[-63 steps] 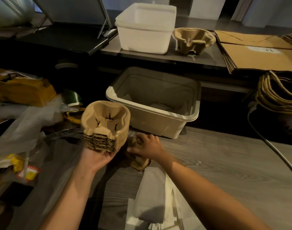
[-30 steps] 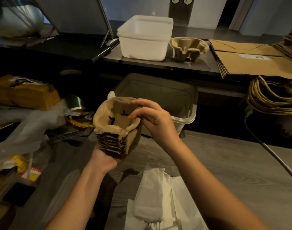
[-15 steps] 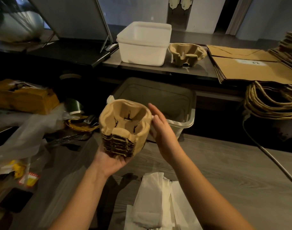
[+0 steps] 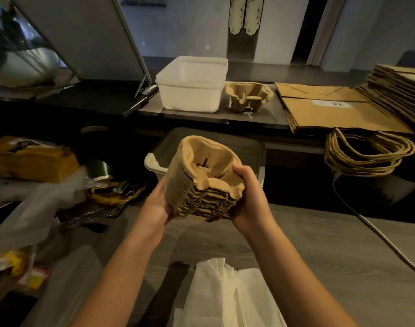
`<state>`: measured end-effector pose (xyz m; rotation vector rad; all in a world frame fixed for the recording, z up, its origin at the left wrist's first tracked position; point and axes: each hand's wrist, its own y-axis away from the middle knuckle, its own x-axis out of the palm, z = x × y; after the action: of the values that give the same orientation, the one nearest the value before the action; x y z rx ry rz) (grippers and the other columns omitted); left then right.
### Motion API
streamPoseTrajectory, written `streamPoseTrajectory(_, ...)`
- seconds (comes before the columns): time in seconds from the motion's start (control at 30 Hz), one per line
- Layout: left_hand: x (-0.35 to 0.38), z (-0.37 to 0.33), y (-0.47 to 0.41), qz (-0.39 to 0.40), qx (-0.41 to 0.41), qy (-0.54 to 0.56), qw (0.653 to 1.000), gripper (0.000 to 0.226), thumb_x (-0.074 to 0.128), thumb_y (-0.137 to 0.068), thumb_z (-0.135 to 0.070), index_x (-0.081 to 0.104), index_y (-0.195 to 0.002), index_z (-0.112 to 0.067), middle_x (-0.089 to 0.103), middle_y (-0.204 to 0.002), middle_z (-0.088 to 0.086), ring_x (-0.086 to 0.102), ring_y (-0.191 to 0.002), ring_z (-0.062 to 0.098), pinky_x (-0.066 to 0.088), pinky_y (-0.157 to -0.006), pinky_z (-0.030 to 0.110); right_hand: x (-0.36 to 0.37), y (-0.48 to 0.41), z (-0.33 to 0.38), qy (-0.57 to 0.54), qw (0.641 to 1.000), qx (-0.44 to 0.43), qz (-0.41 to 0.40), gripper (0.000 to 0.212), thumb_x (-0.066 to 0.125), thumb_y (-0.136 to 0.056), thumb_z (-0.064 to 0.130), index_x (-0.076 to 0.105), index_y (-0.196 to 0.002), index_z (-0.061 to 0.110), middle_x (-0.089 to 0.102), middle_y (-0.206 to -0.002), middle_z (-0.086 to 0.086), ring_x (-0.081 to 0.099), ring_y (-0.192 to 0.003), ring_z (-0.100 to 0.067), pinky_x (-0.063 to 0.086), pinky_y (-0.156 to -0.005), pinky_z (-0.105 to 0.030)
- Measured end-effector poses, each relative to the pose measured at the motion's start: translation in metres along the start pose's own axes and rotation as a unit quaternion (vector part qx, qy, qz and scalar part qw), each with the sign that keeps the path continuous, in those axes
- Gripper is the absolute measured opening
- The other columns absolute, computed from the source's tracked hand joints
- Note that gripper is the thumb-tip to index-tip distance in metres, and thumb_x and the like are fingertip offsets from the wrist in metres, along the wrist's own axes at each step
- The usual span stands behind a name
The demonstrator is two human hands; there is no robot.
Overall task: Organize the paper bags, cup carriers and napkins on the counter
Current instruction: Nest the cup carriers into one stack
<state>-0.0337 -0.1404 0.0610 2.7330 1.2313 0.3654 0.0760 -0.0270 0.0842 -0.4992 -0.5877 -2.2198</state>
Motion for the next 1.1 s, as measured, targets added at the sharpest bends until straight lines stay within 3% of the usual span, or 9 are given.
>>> streamPoseTrajectory(0.1, 0.003, -0.017, 0.008, 0.014, -0.039, 0.114, 0.993, 0.045, 0.033, -0.096, -0.048, 0.060, -0.117, -0.019, 0.066, -0.114, 0.012, 0.061, -0.105, 0.026, 0.047, -0.085, 0.041, -0.004, 0.001, 0.013, 0.037, 0.999, -0.034, -0.007, 0.022, 0.047, -0.092, 0.028, 0.065, -0.094, 0.015, 0.065, -0.076, -0.002, 0.058, -0.072, -0.016, 0.043, -0.056, -0.028)
streamPoseTrajectory(0.17, 0.007, -0.030, 0.015, 0.053, -0.016, 0.079, 0.995, 0.058, 0.031, -0.086, -0.063, 0.058, -0.121, -0.024, 0.068, -0.112, 0.005, 0.062, -0.106, 0.023, 0.049, -0.085, 0.040, -0.004, 0.000, 0.018, 0.062, 0.996, -0.064, -0.015, 0.027, 0.049, -0.091, 0.029, 0.064, -0.111, 0.017, 0.067, -0.097, -0.007, 0.060, -0.088, -0.020, 0.044, -0.061, -0.028)
streamPoseTrajectory(0.23, 0.013, -0.045, 0.022, 0.115, 0.020, 0.024, 0.993, 0.068, 0.041, -0.073, -0.070, 0.051, -0.129, -0.032, 0.068, -0.113, -0.001, 0.063, -0.107, 0.021, 0.052, -0.086, 0.043, -0.003, 0.000, 0.027, 0.081, 0.993, -0.085, -0.015, 0.031, 0.050, -0.090, 0.029, 0.061, -0.119, 0.023, 0.065, -0.113, -0.010, 0.059, -0.099, -0.023, 0.046, -0.068, -0.031)
streamPoseTrajectory(0.37, 0.029, -0.075, 0.021, 0.137, 0.070, 0.005, 0.988, 0.120, 0.073, -0.027, -0.079, 0.027, -0.135, -0.054, 0.055, -0.120, -0.013, 0.054, -0.110, 0.017, 0.049, -0.085, 0.043, 0.000, 0.003, 0.054, 0.141, 0.978, -0.154, -0.012, 0.032, 0.054, -0.092, 0.025, 0.055, -0.123, 0.030, 0.065, -0.111, -0.002, 0.061, -0.104, -0.021, 0.051, -0.086, -0.038)
streamPoseTrajectory(0.43, 0.042, -0.089, 0.020, 0.132, 0.091, -0.020, 0.987, 0.109, 0.072, -0.039, -0.074, 0.021, -0.134, -0.058, 0.047, -0.124, -0.015, 0.049, -0.114, 0.018, 0.043, -0.096, 0.047, 0.002, 0.003, 0.066, 0.155, 0.971, -0.184, -0.005, 0.034, 0.055, -0.091, 0.023, 0.053, -0.123, 0.032, 0.064, -0.110, 0.000, 0.062, -0.102, -0.020, 0.053, -0.084, -0.036)
streamPoseTrajectory(0.57, 0.068, -0.112, 0.008, 0.095, 0.138, -0.065, 0.984, 0.046, 0.051, -0.091, -0.036, 0.033, -0.127, -0.059, 0.043, -0.127, -0.007, 0.048, -0.115, 0.020, 0.042, -0.098, 0.046, 0.007, 0.000, 0.092, 0.136, 0.965, -0.223, -0.011, 0.030, 0.054, -0.092, 0.022, 0.055, -0.120, 0.032, 0.065, -0.109, -0.003, 0.063, -0.102, -0.021, 0.053, -0.077, -0.031)
streamPoseTrajectory(0.73, 0.091, -0.142, -0.019, 0.084, 0.159, -0.071, 0.981, 0.043, 0.041, -0.099, -0.022, 0.037, -0.133, -0.048, 0.045, -0.127, 0.000, 0.049, -0.115, 0.024, 0.042, -0.101, 0.048, 0.016, -0.010, 0.131, 0.146, 0.955, -0.255, -0.039, 0.025, 0.050, -0.095, 0.025, 0.054, -0.118, 0.032, 0.061, -0.108, 0.000, 0.060, -0.093, -0.014, 0.049, -0.066, -0.024)
streamPoseTrajectory(0.93, 0.114, -0.176, -0.051, 0.114, 0.160, -0.087, 0.977, 0.039, 0.034, -0.101, -0.033, 0.032, -0.138, -0.044, 0.048, -0.103, -0.009, 0.050, -0.097, 0.016, 0.048, -0.079, 0.034, 0.023, -0.035, 0.170, 0.157, 0.953, -0.250, -0.070, 0.034, 0.047, -0.096, 0.029, 0.050, -0.129, 0.028, 0.056, -0.100, 0.007, 0.054, -0.088, -0.010, 0.045, -0.064, -0.026)
streamPoseTrajectory(1.1, 0.133, -0.193, -0.087, 0.127, 0.129, -0.047, 0.982, 0.043, 0.030, -0.102, -0.031, 0.024, -0.144, -0.037, 0.044, -0.127, 0.001, 0.049, -0.112, 0.020, 0.046, -0.094, 0.039, 0.025, -0.070, 0.196, 0.184, 0.949, -0.239, -0.092, 0.033, 0.044, -0.097, 0.031, 0.049, -0.129, 0.026, 0.053, -0.102, 0.005, 0.051, -0.093, -0.013, 0.047, -0.072, -0.030)
